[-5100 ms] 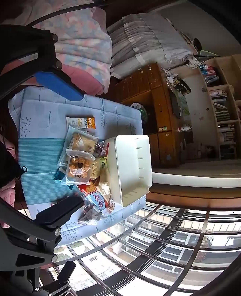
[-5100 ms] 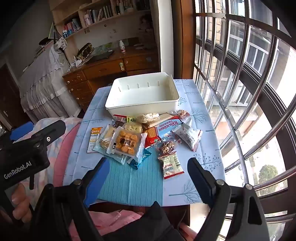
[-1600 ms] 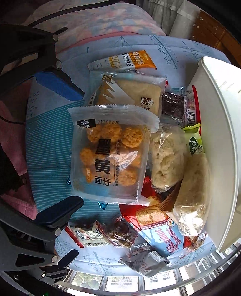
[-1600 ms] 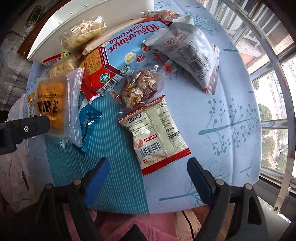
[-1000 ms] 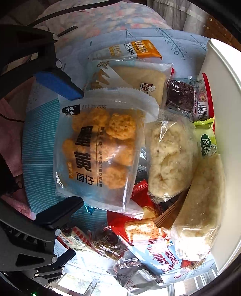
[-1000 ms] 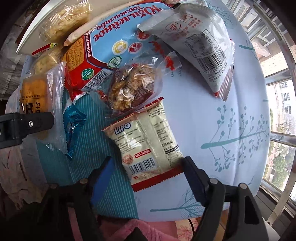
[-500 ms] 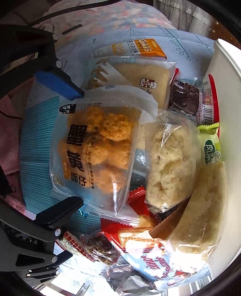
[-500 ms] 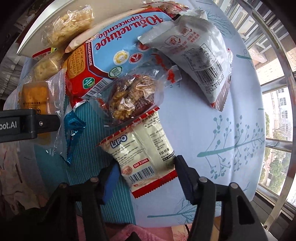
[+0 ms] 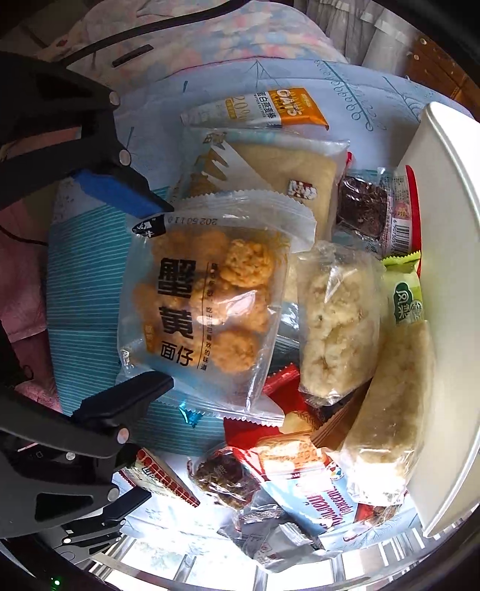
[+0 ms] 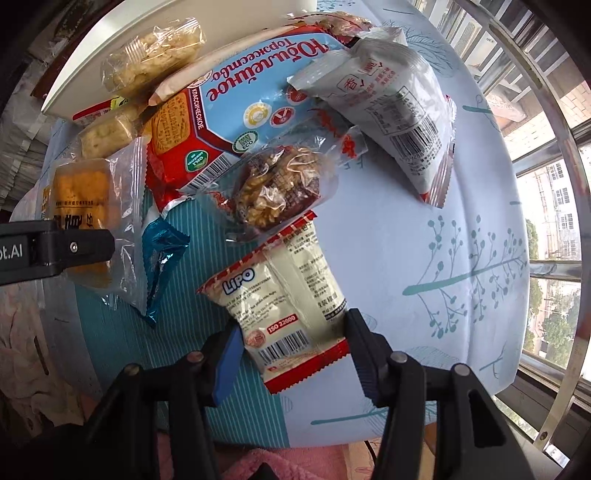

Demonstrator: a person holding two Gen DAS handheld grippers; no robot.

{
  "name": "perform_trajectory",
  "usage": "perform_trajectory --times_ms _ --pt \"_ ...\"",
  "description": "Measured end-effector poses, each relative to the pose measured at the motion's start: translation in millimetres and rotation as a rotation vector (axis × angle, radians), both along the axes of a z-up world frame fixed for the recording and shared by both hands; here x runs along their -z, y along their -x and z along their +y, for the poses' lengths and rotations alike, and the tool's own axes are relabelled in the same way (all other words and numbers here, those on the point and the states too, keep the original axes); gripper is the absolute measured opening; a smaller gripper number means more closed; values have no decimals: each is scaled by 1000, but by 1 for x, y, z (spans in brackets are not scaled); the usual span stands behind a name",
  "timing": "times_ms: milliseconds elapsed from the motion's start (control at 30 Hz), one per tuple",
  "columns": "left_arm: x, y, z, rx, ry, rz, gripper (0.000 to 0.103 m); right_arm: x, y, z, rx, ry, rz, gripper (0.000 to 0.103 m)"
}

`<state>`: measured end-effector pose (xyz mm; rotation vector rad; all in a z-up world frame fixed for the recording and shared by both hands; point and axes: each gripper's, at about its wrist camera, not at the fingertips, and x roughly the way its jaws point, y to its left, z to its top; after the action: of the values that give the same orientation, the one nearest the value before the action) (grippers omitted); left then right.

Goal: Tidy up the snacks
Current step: 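Close the left tool on the cookie bag while the right tool closes on the LIPO bag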

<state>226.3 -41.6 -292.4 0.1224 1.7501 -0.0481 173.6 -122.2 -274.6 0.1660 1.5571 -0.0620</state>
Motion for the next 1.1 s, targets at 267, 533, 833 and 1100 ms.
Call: perform_trajectory --times_ms 267,533,833,1100 --pt "-20 13 38 -8 40 -15 33 -19 26 23 18 11 -50 54" --pt "-26 15 77 5 123 -27 61 -45 47 51 25 25 -101 54" --pt "-9 -4 103 72 237 37 75 -53 68 68 82 35 -105 54" --pt "6 -13 93 76 265 91 75 -57 90 79 127 48 -84 54"
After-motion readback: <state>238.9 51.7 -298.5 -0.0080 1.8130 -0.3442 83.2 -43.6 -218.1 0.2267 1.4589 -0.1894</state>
